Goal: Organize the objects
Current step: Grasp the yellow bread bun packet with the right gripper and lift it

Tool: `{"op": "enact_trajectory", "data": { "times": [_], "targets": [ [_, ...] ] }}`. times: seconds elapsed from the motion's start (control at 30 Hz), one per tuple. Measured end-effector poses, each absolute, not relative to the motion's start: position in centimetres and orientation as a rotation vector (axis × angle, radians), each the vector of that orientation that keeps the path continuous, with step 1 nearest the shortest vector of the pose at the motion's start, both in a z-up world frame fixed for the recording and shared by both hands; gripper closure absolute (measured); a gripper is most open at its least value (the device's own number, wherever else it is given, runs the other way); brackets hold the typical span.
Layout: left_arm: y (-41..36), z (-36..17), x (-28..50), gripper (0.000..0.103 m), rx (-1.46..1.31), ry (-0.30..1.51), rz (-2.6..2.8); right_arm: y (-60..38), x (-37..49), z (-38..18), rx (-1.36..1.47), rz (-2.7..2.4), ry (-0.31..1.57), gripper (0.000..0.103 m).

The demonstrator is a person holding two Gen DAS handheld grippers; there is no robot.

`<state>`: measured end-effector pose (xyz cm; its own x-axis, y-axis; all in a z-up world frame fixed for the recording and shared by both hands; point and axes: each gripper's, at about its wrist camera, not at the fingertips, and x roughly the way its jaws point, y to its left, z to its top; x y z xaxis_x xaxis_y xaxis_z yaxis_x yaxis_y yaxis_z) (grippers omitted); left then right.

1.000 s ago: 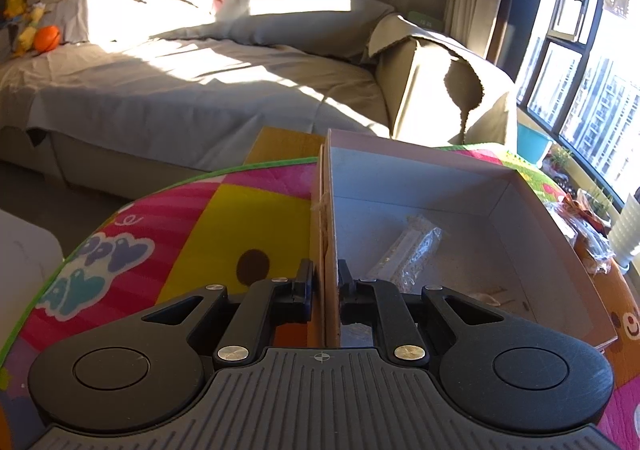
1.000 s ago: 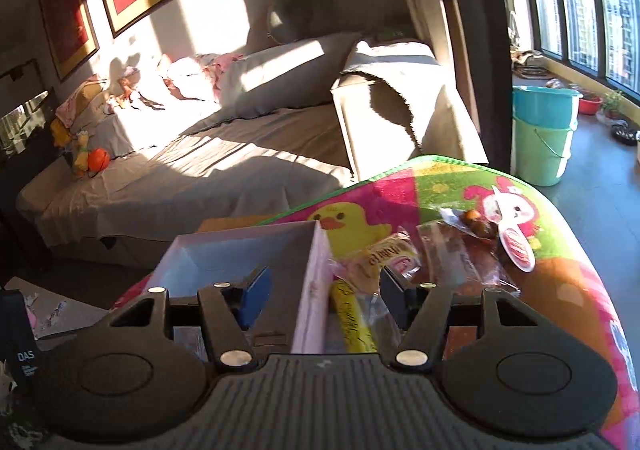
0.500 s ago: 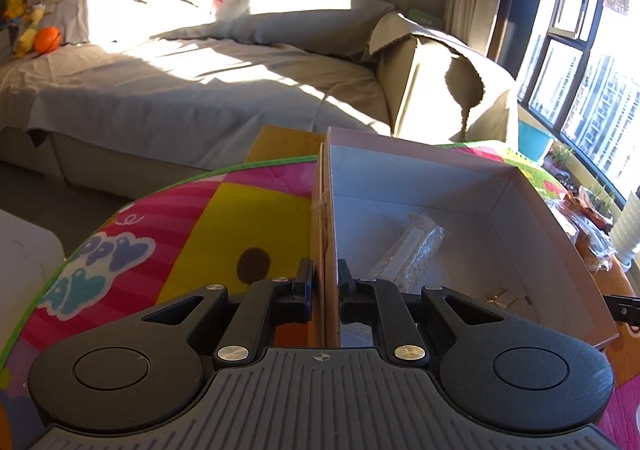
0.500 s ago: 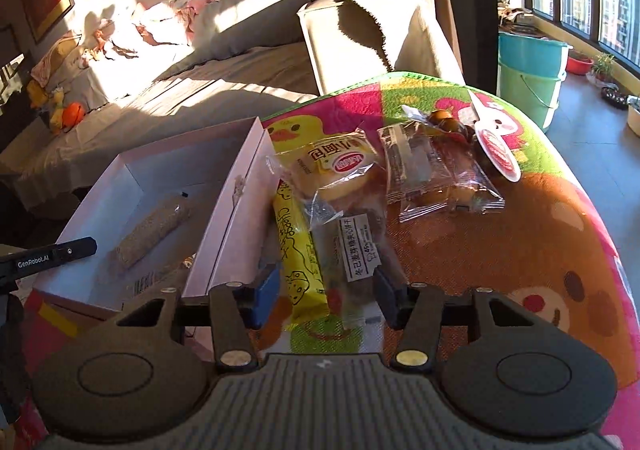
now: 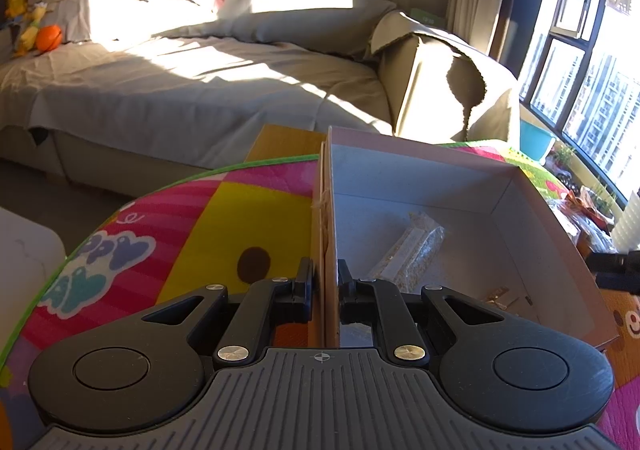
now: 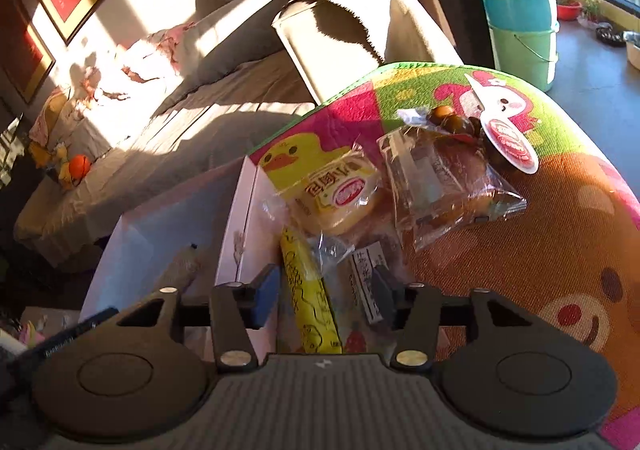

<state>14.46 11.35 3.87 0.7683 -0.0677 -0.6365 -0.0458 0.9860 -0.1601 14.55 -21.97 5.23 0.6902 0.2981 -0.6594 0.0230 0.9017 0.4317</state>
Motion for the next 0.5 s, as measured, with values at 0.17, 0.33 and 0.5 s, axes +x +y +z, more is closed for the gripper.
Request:
{"op": "enact_trajectory", "data": {
  "times": [0.17,0.33,0.5],
  "targets": [
    [11.3,3.9,14.5,0.09,-0.166,0.698,-0.01,-22.1,19.5,5.1,0.626,0.035,0.848,0.035],
    [11.4,3.9,14.4,0.09,-0.167,0.702,-0.015,-20.0,22.7,3.7,0.585,-0.095,0.884,0.033],
    [11.5,3.8,14.2,0.09,-0.169,0.7,-0.018,-20.6,20.9,4.3,0.532,-0.001,0.88,0.052]
  ]
}}
